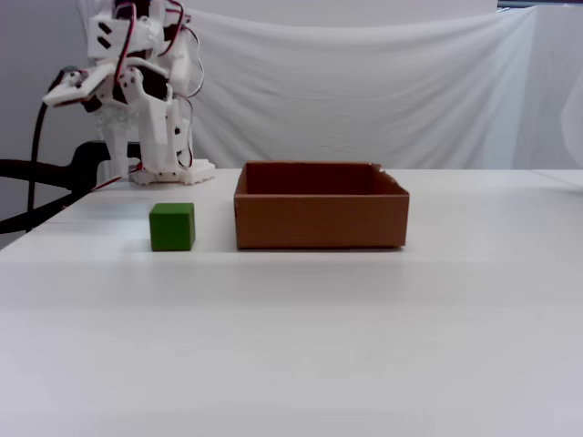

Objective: Grasp a green cube and put it in a box.

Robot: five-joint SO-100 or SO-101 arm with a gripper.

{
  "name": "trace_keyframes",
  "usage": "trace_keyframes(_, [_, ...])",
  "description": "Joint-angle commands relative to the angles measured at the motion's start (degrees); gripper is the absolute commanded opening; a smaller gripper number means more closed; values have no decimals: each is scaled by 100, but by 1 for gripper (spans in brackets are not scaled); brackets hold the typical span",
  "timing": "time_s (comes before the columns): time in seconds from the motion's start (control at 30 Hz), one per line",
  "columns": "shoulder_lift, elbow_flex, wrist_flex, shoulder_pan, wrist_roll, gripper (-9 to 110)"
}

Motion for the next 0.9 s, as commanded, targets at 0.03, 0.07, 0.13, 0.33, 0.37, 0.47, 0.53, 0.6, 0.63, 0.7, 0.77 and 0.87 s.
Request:
trace_keyframes(0.03, [-835, -1081, -26, -123, -211, 25])
trace_keyframes(0.07, [-1046, -1283, -18, -149, -246, 25])
trace_keyframes(0.13, [-1450, -1652, -9, -211, -325, 26])
trace_keyframes(0.33, [-2672, -2689, 132, -475, -448, 26])
trace_keyframes(0.37, [-2848, -2821, 70, -510, -457, 26])
trace_keyframes(0.47, [-3357, -3226, 18, -580, -492, 26])
trace_keyframes(0.53, [-3621, -3445, 18, -650, -501, 28])
trace_keyframes(0.6, [-3806, -3612, 44, -712, -501, 32])
trace_keyframes(0.63, [-3858, -3656, 44, -747, -501, 32])
trace_keyframes(0.7, [-3929, -3718, 35, -809, -501, 32])
trace_keyframes(0.77, [-3981, -3779, 26, -888, -501, 32])
trace_keyframes(0.87, [-4140, -4043, 343, -976, -501, 32])
